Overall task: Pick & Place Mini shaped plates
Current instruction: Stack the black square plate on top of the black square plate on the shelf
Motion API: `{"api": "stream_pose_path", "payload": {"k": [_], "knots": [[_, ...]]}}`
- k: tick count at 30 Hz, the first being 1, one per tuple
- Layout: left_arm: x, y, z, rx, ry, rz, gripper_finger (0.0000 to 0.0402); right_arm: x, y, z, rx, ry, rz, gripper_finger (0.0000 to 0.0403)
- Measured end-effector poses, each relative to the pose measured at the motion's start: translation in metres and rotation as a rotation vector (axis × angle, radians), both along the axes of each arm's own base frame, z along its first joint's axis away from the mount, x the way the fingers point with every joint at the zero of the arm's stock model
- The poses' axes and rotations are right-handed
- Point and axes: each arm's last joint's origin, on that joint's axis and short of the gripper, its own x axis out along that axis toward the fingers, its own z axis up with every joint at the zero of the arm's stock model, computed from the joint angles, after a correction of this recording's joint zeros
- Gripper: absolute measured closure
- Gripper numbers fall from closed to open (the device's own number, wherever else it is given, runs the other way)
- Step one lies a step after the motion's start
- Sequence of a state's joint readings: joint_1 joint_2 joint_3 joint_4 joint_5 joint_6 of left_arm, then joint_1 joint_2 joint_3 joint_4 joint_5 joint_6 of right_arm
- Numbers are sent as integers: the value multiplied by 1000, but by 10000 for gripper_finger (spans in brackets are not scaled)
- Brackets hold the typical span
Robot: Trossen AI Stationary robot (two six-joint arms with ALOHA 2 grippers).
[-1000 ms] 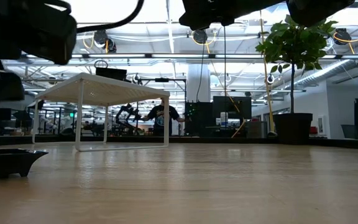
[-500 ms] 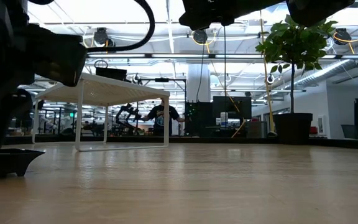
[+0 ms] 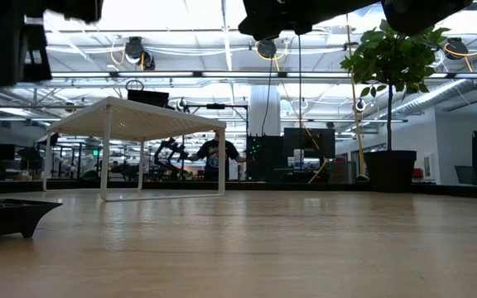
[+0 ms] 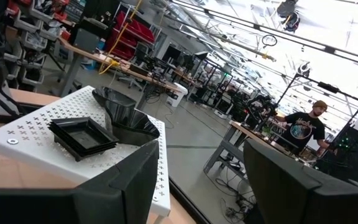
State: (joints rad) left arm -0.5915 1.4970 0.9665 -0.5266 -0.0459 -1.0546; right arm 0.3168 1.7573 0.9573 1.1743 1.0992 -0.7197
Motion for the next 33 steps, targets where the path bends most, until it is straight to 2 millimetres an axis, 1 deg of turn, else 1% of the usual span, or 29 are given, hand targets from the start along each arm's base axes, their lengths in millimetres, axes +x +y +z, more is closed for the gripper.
{"api": "stream_pose_path", "payload": {"k": [2,5,7,10,15,20,23,26,29,33], "knots": [[-4,-2,8,-8,-39,9,391,0,0,0,-1,1,0,181],[-8,-7,6,6,-43,40,374,0,0,0,0,1,0,181],[-7,-9,-3,-4,-8,94,354,0,0,0,-1,2,0,181],[-2,-12,-23,11,58,135,315,0,0,0,0,0,1,181],[9,-19,-45,0,97,83,255,0,0,0,1,-2,0,181],[12,-19,-61,-8,178,60,225,0,0,0,1,-2,0,181],[12,-20,-67,-10,203,53,224,0,0,0,1,-2,0,181],[13,-21,-70,-18,216,53,234,0,0,0,1,-2,0,181],[14,-21,-70,-38,221,54,252,0,0,0,1,-2,0,181],[17,-22,-69,-62,201,47,288,0,0,0,1,-2,0,181]]}}
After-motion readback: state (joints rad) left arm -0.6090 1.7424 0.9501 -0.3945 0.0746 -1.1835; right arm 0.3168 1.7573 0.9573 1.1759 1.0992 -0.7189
